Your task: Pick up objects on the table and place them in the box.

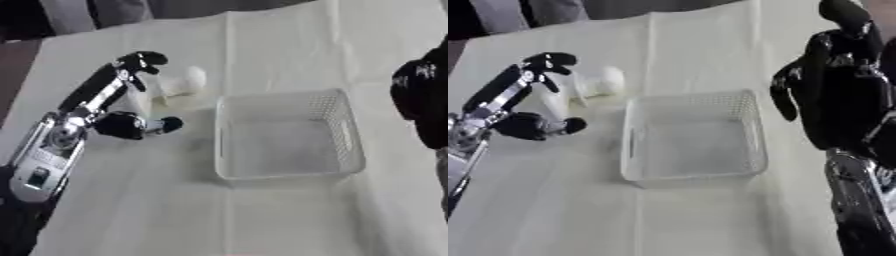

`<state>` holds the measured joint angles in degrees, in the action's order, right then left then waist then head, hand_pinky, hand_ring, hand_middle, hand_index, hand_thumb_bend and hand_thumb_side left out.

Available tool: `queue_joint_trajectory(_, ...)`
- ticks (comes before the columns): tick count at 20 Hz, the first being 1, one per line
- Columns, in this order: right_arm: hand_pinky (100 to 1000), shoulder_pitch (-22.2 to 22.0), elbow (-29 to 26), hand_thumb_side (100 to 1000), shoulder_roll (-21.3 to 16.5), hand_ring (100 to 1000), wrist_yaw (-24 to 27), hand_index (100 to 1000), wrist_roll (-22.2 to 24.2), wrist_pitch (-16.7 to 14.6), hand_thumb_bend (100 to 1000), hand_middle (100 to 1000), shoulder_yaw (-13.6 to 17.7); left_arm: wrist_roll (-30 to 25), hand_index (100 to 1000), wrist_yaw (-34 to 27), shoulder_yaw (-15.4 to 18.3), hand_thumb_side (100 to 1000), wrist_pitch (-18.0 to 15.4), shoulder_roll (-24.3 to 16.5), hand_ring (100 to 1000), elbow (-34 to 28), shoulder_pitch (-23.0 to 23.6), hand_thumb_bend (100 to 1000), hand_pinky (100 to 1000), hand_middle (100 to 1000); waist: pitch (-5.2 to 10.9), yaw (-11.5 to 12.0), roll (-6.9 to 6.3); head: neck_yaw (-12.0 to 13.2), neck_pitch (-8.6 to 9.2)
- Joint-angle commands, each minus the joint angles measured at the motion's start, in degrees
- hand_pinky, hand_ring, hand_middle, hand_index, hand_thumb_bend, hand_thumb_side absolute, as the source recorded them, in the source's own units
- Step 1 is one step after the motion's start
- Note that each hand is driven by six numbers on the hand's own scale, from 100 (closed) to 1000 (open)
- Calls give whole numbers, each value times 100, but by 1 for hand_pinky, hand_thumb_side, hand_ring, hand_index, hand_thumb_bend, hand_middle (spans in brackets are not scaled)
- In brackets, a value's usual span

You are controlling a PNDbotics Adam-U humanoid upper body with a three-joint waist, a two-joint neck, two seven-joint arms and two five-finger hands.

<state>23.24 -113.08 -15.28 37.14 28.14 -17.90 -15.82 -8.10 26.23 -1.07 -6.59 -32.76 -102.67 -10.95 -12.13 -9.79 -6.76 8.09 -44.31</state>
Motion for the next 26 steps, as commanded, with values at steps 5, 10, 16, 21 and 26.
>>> queue_joint_trajectory(5,100,76,-70,832,-52,100,38,862,38,7,100,344,5,166,905,59,20,669,-65,-335,801,228,-269,723,581,857,104,-24,31,56,19)
queue_joint_trajectory(10,100,77,-62,830,-56,100,45,870,51,17,100,366,-10,212,900,111,-26,658,-128,-300,798,329,-426,725,583,852,108,-33,20,53,19)
queue_joint_trajectory(16,100,75,-56,831,-60,100,52,867,71,30,100,368,-25,252,897,233,-77,656,-163,-111,796,484,-589,722,582,850,122,-34,10,44,19)
queue_joint_trajectory(21,100,63,-41,817,-49,174,64,859,34,25,100,341,-25,233,896,281,-134,660,-208,64,798,631,-726,714,582,852,144,-32,-1,44,19)
queue_joint_trajectory(26,100,45,-32,814,-48,206,52,860,-4,21,100,347,-26,233,896,320,-170,669,-242,114,798,752,-775,707,585,852,154,-35,-18,42,19)
